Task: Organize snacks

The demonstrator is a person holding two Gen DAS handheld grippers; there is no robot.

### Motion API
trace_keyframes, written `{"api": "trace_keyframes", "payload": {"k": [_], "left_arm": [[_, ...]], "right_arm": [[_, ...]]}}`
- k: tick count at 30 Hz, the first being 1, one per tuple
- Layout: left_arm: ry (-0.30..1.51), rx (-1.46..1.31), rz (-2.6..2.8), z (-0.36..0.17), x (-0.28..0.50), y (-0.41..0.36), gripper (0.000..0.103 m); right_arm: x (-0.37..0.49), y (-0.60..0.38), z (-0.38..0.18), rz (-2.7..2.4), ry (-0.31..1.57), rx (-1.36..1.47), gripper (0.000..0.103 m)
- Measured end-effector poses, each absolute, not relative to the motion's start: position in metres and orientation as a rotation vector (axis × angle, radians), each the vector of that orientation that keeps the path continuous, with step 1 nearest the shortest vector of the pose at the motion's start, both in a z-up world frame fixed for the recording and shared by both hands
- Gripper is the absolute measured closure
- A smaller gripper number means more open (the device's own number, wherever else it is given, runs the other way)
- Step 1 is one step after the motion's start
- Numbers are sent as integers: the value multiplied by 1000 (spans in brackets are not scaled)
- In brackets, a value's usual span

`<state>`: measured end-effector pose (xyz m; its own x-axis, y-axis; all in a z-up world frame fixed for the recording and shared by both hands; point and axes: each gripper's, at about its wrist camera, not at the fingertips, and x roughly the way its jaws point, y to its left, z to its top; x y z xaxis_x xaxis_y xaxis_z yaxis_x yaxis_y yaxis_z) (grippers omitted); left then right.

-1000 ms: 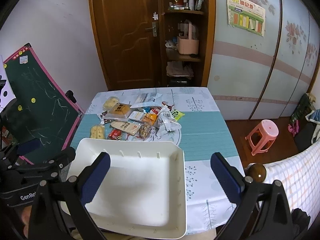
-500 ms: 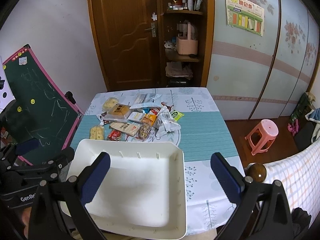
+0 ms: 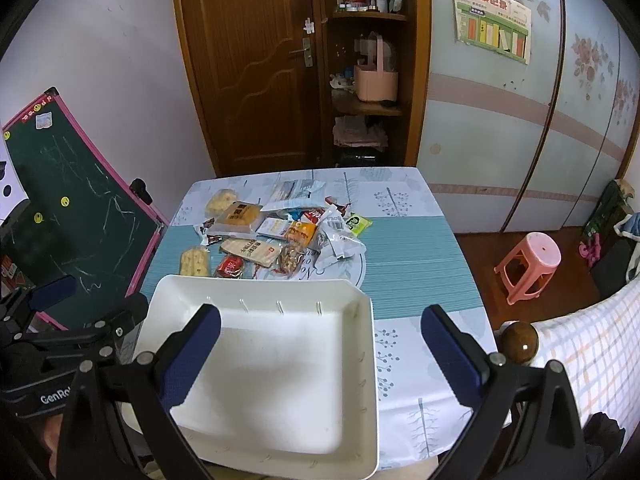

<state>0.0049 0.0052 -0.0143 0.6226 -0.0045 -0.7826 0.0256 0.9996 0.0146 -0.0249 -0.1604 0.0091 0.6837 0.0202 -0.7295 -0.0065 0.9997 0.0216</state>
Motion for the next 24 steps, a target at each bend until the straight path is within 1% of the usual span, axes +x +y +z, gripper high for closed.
{"api": "trace_keyframes", "payload": {"k": [18,24], "left_arm": [[920,-3,-19,-30,21,12,3],[883,5,-24,-23,31,15,3]], "right_arm": [[-7,-150,-3,9,866,-22,2],[-2,-151,-4,2,858,-37,2]]}}
